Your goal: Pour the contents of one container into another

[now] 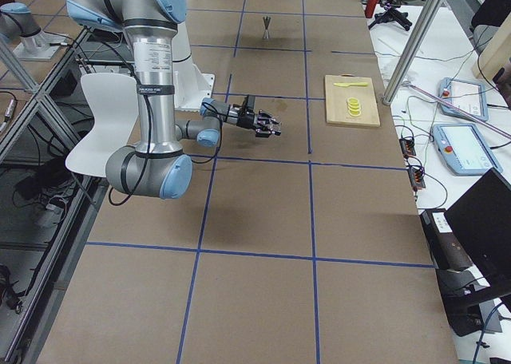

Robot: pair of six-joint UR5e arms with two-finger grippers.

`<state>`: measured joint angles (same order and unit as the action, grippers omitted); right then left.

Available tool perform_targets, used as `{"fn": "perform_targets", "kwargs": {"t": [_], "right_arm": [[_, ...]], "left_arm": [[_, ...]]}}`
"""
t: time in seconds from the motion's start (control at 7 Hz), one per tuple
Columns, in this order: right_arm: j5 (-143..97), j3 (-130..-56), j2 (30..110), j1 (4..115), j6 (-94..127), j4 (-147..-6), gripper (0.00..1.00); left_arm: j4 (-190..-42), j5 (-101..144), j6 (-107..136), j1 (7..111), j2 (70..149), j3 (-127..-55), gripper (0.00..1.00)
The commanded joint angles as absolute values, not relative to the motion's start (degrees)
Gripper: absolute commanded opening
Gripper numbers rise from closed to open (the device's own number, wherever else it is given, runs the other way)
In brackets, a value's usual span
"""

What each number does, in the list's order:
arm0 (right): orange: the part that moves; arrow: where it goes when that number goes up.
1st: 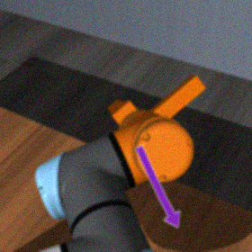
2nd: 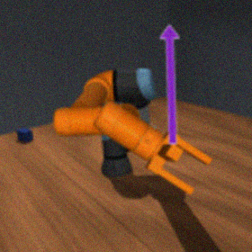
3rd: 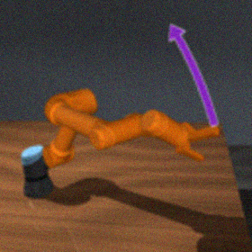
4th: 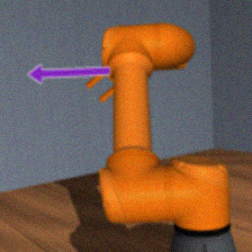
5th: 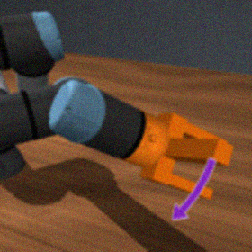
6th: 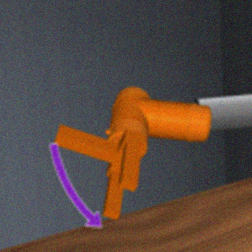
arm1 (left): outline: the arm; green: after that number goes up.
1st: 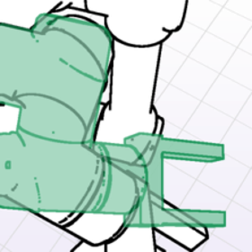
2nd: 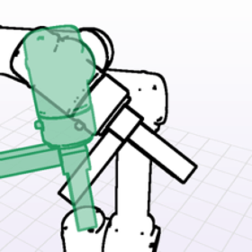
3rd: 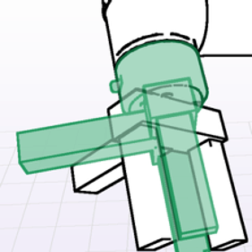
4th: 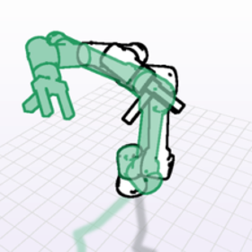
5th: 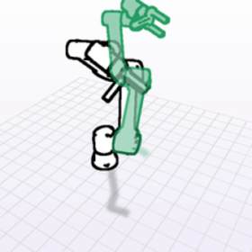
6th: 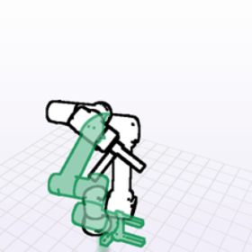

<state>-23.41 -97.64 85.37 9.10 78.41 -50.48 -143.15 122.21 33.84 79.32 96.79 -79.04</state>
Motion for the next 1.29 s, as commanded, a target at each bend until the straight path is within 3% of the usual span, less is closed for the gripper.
{"fn": "perform_targets", "kwargs": {"t": [0.0, 0.29, 1.14], "right_arm": [[-23.6, -94.2, 89.2, 8.4, 78.7, -42.8, 0.00], [-24.0, -90.2, 88.3, 7.8, 78.2, -39.7, 0.00], [-26.9, -89.7, 88.3, 7.9, 76.8, -39.6, 0.00]], "left_arm": [[-141.9, 123.0, 33.8, 79.6, 97.0, -79.8, 1.00], [-141.9, 123.1, 34.4, 79.6, 96.3, -80.9, 1.00], [-142.1, 123.1, 34.5, 79.7, 96.2, -81.6, 1.00]]}}
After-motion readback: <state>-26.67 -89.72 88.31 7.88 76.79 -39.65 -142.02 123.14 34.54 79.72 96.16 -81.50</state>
